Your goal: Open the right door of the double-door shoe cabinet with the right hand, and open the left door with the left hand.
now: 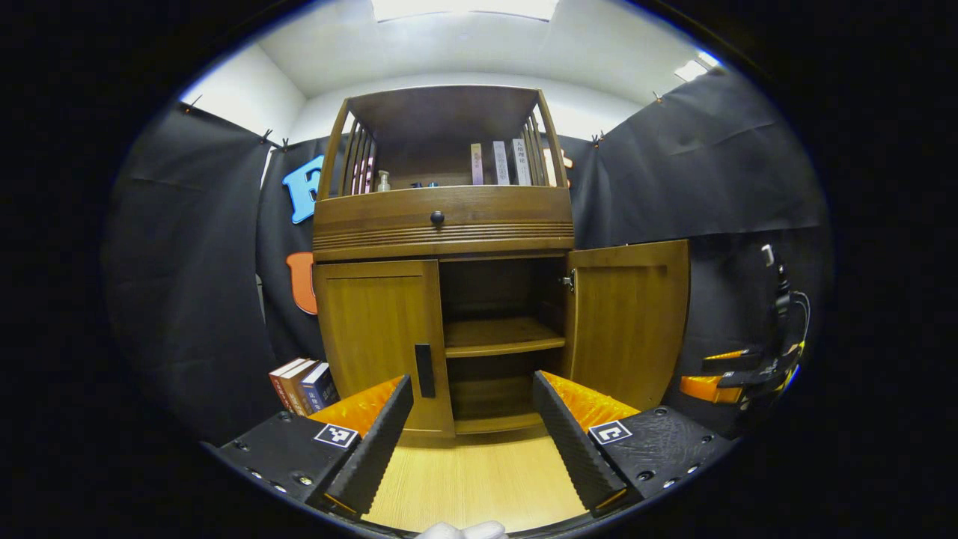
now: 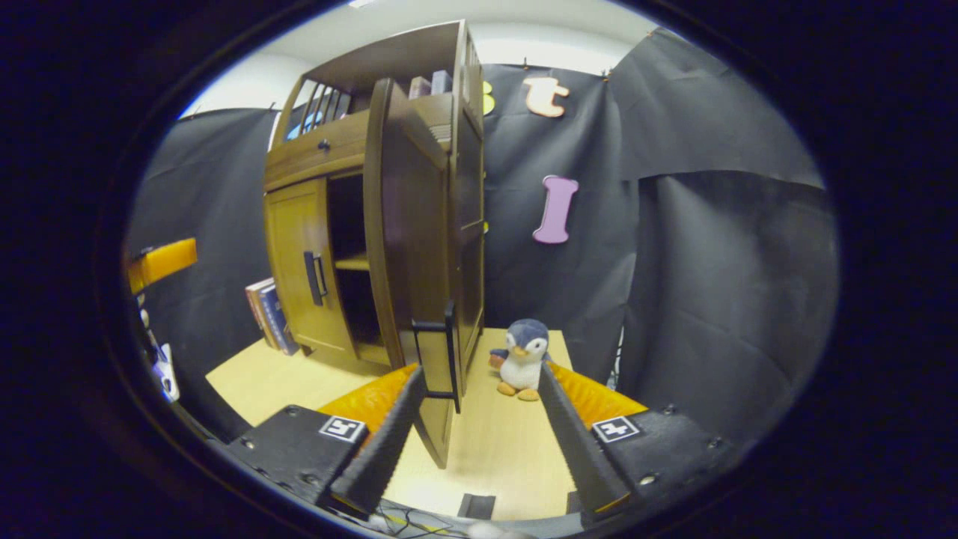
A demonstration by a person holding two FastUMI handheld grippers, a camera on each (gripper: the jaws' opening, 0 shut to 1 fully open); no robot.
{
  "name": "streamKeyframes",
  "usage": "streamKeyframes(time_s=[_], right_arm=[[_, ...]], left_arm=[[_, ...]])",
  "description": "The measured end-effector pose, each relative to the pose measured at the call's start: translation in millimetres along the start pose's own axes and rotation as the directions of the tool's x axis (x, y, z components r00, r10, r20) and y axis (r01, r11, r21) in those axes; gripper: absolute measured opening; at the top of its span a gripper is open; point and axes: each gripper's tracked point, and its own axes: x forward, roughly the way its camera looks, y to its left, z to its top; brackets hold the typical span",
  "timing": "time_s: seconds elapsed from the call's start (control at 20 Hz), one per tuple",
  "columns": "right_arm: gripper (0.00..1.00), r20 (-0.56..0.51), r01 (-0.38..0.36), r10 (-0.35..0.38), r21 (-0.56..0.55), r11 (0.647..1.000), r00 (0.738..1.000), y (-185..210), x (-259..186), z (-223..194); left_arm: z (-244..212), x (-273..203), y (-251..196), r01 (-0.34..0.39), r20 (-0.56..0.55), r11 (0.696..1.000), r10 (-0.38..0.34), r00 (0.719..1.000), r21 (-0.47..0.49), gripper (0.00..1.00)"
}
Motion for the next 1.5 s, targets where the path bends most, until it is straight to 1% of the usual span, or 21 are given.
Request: streamKeyframes(time_s=[0.05,0.15,0.3,0.4,0.5,0.65,0.75,0.9,1.1,1.2,1.35,1.5], right_arm=[[1.00,0.022,0.021,-0.021,0.016,1.000,1.000,5.5,-9.2,10.2],[1.00,0.068,0.059,-0.062,0.040,0.997,0.996,18.8,-19.8,28.1],[0.99,0.121,0.094,-0.099,0.046,0.995,0.988,53.3,-30.7,47.5],[0.99,0.148,0.127,-0.133,0.047,0.991,0.980,76.0,-34.6,52.1],[0.99,0.172,0.166,-0.179,0.083,0.983,0.969,96.9,-32.6,53.9],[0.99,0.177,0.167,-0.183,0.102,0.981,0.967,137.5,-26.0,44.5],[1.00,0.173,0.164,-0.175,0.077,0.983,0.969,161.3,-22.9,38.6],[0.99,0.141,0.150,-0.157,0.057,0.987,0.978,186.4,-14.1,32.3],[0.99,0.118,0.157,-0.161,0.041,0.987,0.980,199.2,-14.5,34.0],[0.99,0.109,0.171,-0.174,0.033,0.985,0.979,200.0,-17.7,37.9],[0.99,0.099,0.210,-0.210,0.016,0.978,0.973,193.5,-21.7,40.9],[0.99,0.090,0.248,-0.248,0.016,0.969,0.965,184.5,-28.2,43.5]], left_arm=[[-0.1,2.7,4.3,0.007,0.002,1.000,-0.007,1.000,-0.001,0.96],[-2.3,6.6,13.6,0.023,0.000,1.000,-0.023,1.000,-0.002,0.96],[-4.7,10.4,34.0,0.037,0.001,0.999,-0.037,0.999,0.000,0.96],[-7.6,11.2,52.8,0.031,0.000,1.000,-0.031,1.000,0.007,0.96],[-14.8,12.8,74.8,0.018,-0.010,1.000,-0.017,1.000,0.011,0.96],[-28.6,15.2,105.2,-0.003,-0.027,1.000,0.004,1.000,0.005,0.96],[-41.8,20.7,121.9,-0.009,-0.038,1.000,0.009,0.999,-0.009,0.96],[-59.1,41.1,137.5,-0.013,-0.064,1.000,0.011,0.998,-0.027,0.96],[-49.4,95.8,145.5,-0.011,-0.001,1.000,0.011,1.000,0.017,0.97],[-52.3,129.7,138.9,0.009,0.004,1.000,-0.009,1.000,-0.002,0.96],[-52.7,173.7,129.6,0.010,0.015,1.000,-0.010,1.000,-0.003,0.96],[-70.0,214.1,112.8,0.031,-0.004,0.999,-0.031,1.000,-0.022,0.96]])
